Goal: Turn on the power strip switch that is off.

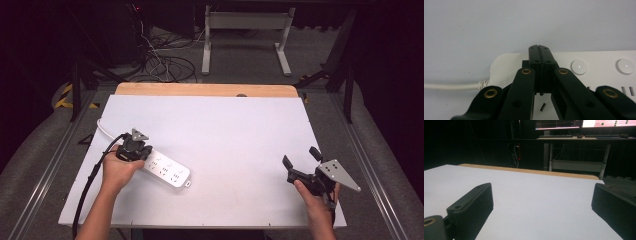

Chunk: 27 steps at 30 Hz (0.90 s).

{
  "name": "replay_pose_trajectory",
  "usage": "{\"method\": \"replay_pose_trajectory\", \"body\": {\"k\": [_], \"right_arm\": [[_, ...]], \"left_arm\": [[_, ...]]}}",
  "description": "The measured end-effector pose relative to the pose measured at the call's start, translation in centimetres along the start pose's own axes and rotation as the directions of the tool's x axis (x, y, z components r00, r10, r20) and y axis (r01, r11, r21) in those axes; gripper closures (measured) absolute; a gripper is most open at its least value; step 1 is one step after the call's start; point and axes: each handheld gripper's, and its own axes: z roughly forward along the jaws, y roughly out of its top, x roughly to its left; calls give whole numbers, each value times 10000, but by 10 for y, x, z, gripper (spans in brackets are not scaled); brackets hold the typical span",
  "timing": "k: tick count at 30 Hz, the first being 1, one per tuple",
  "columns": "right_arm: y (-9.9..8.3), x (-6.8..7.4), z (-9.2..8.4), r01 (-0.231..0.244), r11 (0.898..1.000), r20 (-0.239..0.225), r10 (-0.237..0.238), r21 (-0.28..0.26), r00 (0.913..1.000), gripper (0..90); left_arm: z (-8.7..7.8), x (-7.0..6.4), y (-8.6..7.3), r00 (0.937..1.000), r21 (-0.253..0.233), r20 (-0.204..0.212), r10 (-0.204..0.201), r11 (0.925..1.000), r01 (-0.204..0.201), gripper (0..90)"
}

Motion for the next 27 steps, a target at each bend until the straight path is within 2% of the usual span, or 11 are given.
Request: {"method": "replay_pose_trajectory", "body": {"k": [14,17,19,24,27], "right_arm": [[0,0,-1,-70,10000,37,70,6,10000,43],[0,0,-1,-90,10000,27,90,10,10000,43],[0,0,-1,-91,10000,27,91,28,10000,43],[1,0,-2,-91,10000,36,91,-20,10000,43],[1,0,-2,-110,9999,19,110,-18,9999,43]], "left_arm": [[0,2,1,9999,75,101,-87,9999,86,900],[0,2,0,9998,84,147,-142,9999,141,900],[0,3,1,9991,165,333,-246,9996,240,900],[0,3,0,9990,83,354,-281,9996,278,900],[0,2,0,9994,57,295,-161,9999,159,900]]}}
